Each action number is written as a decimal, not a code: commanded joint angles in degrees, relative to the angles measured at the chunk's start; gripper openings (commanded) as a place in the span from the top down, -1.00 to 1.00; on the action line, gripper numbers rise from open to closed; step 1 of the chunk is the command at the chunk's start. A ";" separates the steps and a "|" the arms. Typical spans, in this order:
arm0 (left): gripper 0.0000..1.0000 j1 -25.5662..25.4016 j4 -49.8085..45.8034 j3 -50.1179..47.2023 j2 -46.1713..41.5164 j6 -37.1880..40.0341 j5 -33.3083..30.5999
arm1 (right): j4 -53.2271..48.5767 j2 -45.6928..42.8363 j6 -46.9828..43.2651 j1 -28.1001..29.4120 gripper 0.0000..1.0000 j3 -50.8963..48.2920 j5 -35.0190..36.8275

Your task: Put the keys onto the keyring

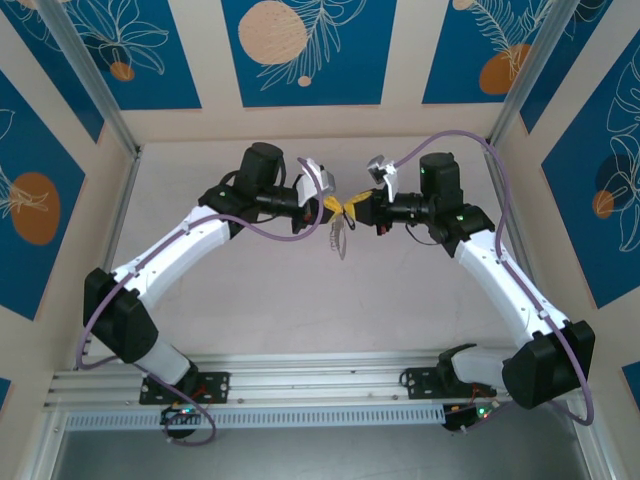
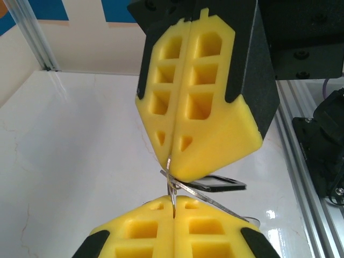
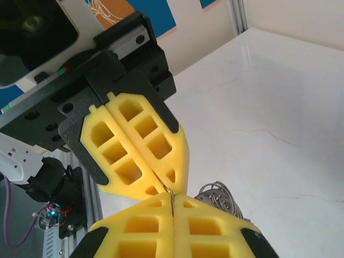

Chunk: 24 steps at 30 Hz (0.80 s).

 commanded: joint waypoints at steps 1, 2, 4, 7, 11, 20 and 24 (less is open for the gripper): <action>1.00 -1.09 1.91 3.04 -0.14 1.84 1.94 | -3.48 -0.22 -1.68 0.33 1.00 1.34 2.73; 1.00 -1.12 1.87 3.08 -0.16 1.84 1.99 | -3.30 -0.24 -1.55 0.33 1.00 1.26 2.65; 1.00 -1.12 1.97 3.04 -0.11 1.85 2.14 | -3.00 -0.04 -1.39 0.47 1.00 1.41 2.37; 1.00 -1.09 2.06 3.04 -0.04 1.76 2.49 | -2.68 0.18 -1.20 0.81 1.00 1.67 2.38; 1.00 -1.11 2.04 3.04 -0.05 1.76 2.86 | -2.76 0.84 -1.37 1.60 1.00 2.44 2.64; 1.00 -1.17 2.13 3.13 0.00 1.67 2.95 | -2.30 2.19 -0.94 2.76 1.00 3.35 3.76; 1.00 -1.30 2.81 2.96 -0.38 1.58 2.02 | -3.59 2.95 -1.07 2.88 1.00 3.63 5.60</action>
